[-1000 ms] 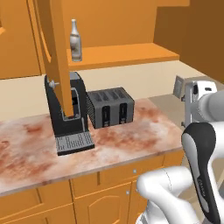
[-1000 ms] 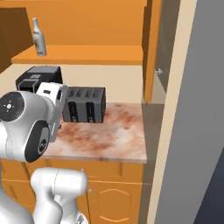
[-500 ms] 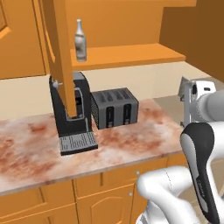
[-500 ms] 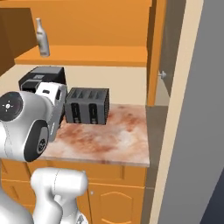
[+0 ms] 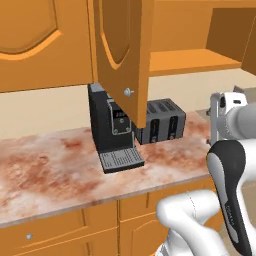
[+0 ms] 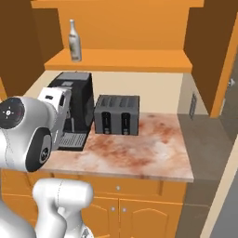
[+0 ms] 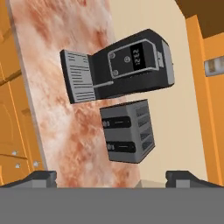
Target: There is a bowl on the dining counter. Grab a lemon wedge from the fridge and place it in the bowl. Then get the liquor bottle and glass cup from the cabinet and place them next to the bowl.
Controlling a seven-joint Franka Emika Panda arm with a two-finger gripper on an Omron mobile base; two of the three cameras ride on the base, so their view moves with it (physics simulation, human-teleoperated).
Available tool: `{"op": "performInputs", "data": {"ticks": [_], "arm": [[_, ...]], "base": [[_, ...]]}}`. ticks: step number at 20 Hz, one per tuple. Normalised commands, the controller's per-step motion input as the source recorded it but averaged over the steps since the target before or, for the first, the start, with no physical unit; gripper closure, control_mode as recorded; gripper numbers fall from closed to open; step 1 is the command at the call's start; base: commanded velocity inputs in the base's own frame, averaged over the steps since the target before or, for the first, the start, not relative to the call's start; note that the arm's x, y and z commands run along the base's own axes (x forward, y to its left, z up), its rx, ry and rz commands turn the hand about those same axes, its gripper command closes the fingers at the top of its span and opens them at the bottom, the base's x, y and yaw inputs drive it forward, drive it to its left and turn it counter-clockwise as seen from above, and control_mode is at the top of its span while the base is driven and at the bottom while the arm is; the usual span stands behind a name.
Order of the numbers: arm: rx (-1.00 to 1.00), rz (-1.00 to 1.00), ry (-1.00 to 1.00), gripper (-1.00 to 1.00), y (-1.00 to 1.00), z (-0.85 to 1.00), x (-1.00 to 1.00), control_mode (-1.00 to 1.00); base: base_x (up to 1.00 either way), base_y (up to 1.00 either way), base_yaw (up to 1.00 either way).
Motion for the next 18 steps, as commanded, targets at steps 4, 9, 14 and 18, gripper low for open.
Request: {"op": "performInputs", "data": {"ticks": [4,9,14,18], "arm": [[0.00,0.00,0.00,-1.00,0.00,0.00,0.00,1.00],[0.00,0.00,0.00,-1.00,0.00,0.00,0.00,1.00],[0.00,0.00,0.00,-1.00,0.00,0.00,0.00,1.00],[0.12,-0.01,0.00,-1.00,-0.04,0.11,0.12,-1.00]], "base": [[0.44,0.06,0.00],[0.43,-0.39,-0.10],[0.21,-0.41,-0.12],[0.08,-0.14,-0.04]]}}
